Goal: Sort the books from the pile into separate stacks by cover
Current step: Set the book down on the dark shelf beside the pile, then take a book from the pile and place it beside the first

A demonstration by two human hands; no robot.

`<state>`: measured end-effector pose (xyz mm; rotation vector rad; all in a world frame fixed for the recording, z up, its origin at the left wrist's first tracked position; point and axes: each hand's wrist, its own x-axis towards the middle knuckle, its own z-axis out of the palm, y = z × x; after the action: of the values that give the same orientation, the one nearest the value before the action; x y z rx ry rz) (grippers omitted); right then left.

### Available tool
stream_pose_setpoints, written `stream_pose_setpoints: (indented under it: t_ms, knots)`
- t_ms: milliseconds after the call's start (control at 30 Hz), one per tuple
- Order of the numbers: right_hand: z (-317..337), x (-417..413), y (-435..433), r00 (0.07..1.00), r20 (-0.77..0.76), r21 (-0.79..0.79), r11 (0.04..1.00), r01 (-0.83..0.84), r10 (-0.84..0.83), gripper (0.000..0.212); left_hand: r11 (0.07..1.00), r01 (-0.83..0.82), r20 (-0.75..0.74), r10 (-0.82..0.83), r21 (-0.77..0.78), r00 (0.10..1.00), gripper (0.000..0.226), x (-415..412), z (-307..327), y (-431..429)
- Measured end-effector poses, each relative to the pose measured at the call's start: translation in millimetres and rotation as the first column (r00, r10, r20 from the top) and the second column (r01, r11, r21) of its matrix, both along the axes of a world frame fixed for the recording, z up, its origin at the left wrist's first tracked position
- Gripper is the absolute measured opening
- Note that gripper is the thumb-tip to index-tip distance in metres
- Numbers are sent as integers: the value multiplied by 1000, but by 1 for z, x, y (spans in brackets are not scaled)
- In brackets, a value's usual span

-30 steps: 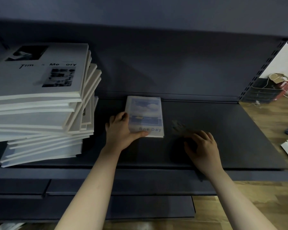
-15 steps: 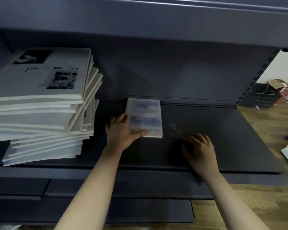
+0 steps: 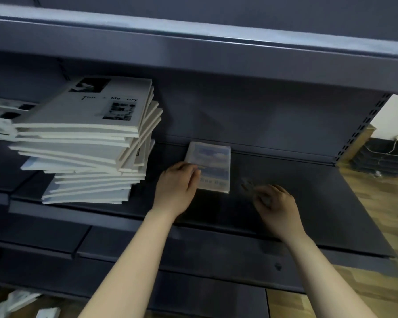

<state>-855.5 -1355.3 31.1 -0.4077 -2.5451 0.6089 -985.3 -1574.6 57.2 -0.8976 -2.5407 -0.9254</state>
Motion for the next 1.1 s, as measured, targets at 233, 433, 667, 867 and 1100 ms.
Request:
stream_pose_setpoints:
  t_ms: [233,433,667,867,1100]
  knots:
    - [56,-19,-37,988,-71,-72,987,-141,136,19,988,57,-102,-43,141,994,38,31,59,-23]
    - [85,-37,-79,979,-86,-159,968,-196,184,22,943,-9,-185,75,334,980,26,36,106,-73]
    - [102,-66,-126,970,-171,-160,966,-202,175,24,921,-311,-245,365,235,898,35,-20,122,-155]
    - [107,-93,-162,965,-216,-196,962,-190,147,20,830,-547,-94,556,111,826,50,-68,125,-217]
    - [99,-113,-191,974,-210,-161,979,-125,90,18,867,-493,166,477,72,863,74,-91,136,-237]
